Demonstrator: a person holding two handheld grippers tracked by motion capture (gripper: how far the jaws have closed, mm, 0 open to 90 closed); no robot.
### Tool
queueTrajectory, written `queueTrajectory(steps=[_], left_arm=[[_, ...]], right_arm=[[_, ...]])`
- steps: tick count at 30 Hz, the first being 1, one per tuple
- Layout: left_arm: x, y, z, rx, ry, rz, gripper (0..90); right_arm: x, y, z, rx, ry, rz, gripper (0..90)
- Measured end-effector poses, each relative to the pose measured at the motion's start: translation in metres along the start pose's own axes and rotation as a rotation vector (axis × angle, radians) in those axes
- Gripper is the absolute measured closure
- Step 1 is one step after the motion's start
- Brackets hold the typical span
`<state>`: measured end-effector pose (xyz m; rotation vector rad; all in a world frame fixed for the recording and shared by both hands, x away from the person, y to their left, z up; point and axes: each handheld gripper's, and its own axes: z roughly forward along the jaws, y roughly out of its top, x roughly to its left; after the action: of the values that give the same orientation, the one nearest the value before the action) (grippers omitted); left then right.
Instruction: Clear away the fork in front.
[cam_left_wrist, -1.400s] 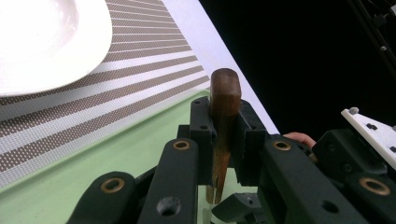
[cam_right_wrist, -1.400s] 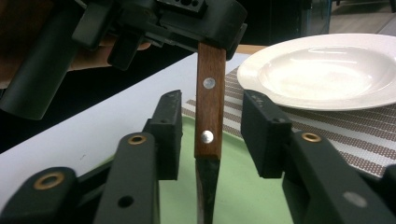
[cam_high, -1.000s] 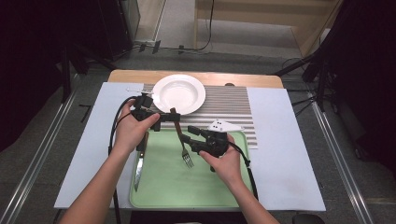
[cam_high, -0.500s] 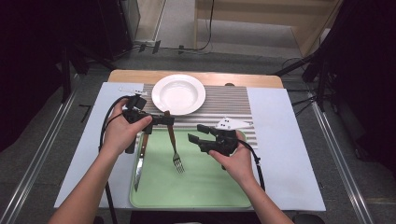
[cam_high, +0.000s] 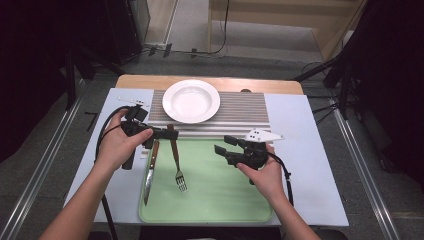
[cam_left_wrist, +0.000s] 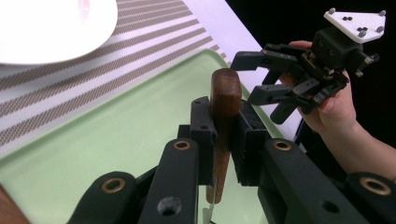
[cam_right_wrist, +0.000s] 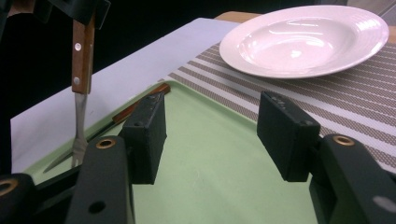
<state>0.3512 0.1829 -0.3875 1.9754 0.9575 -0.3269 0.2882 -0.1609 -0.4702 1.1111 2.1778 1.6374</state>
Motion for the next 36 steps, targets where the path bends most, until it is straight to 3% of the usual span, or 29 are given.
queueTrajectory(steps=[22, 36], left_arm=[[0.016, -0.025, -0.026, 0.124, 0.085, -0.054, 80.3], [0.036, -0.026, -0.010, 0.129, 0.107, -0.134, 80.2]], right_arm=[[-0.015, -0.016, -0.042, -0.006, -0.088, 0.005, 41.1], [-0.019, -0.023, -0.057, 0.002, -0.117, 0.004, 40.1]])
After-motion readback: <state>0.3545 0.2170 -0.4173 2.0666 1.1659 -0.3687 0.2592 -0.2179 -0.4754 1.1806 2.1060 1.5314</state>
